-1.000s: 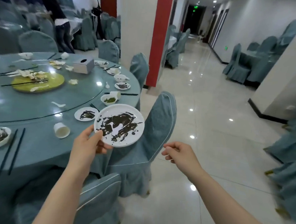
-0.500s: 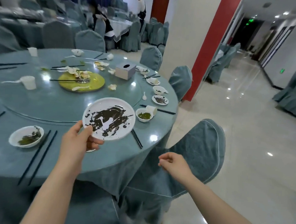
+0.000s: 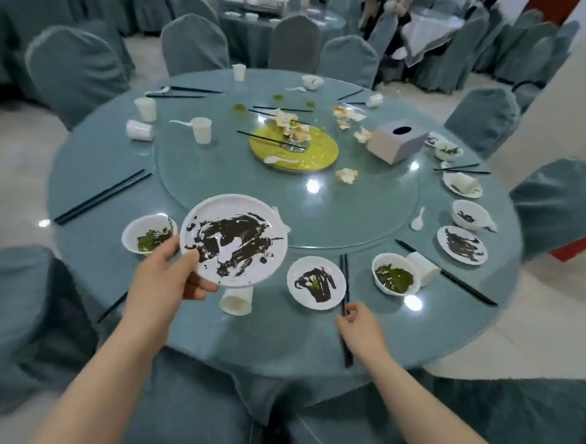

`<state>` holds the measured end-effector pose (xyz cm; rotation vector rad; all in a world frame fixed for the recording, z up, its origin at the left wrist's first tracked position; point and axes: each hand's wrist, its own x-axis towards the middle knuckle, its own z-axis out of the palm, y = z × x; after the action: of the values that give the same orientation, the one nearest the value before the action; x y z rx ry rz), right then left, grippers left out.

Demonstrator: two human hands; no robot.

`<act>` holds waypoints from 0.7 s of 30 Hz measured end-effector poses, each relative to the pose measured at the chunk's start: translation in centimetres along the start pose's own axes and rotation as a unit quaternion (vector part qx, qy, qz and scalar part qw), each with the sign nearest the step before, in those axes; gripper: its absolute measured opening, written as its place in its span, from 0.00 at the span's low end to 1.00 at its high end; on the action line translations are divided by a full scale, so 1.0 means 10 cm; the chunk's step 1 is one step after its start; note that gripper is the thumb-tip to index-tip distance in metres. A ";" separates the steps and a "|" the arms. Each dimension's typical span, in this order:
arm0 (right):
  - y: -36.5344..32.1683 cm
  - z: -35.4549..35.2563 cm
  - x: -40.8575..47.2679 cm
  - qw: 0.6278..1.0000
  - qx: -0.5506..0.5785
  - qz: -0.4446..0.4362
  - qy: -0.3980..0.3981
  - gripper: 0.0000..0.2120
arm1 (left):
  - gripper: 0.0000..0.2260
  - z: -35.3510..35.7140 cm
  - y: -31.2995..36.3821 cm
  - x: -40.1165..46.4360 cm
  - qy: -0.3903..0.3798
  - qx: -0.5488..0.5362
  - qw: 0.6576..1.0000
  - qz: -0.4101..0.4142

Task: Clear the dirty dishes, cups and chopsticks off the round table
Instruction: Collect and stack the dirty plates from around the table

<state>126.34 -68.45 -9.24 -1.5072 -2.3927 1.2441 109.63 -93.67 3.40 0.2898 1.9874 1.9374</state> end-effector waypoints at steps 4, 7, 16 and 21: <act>-0.03 0.04 0.55 0.998 -0.050 -0.028 -0.002 0.20 | 0.13 0.16 -0.09 0.01 0.055 0.007 0.998 -0.027; -0.06 0.07 0.79 0.998 -0.054 -0.002 -0.021 0.21 | 0.12 0.23 -0.10 -0.05 0.078 0.015 0.996 -0.043; -0.01 0.03 0.89 0.998 -0.001 0.026 -0.061 0.07 | 0.12 0.31 -0.10 -0.41 0.134 0.019 0.989 -0.063; 0.02 -0.26 0.63 0.995 0.054 0.004 -0.082 0.04 | 0.13 0.40 -0.10 -0.70 0.131 0.019 0.990 -0.046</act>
<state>124.29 -61.97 -9.82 -1.4380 -2.3725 1.5286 117.69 -92.66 3.11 -0.0517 2.1591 1.9650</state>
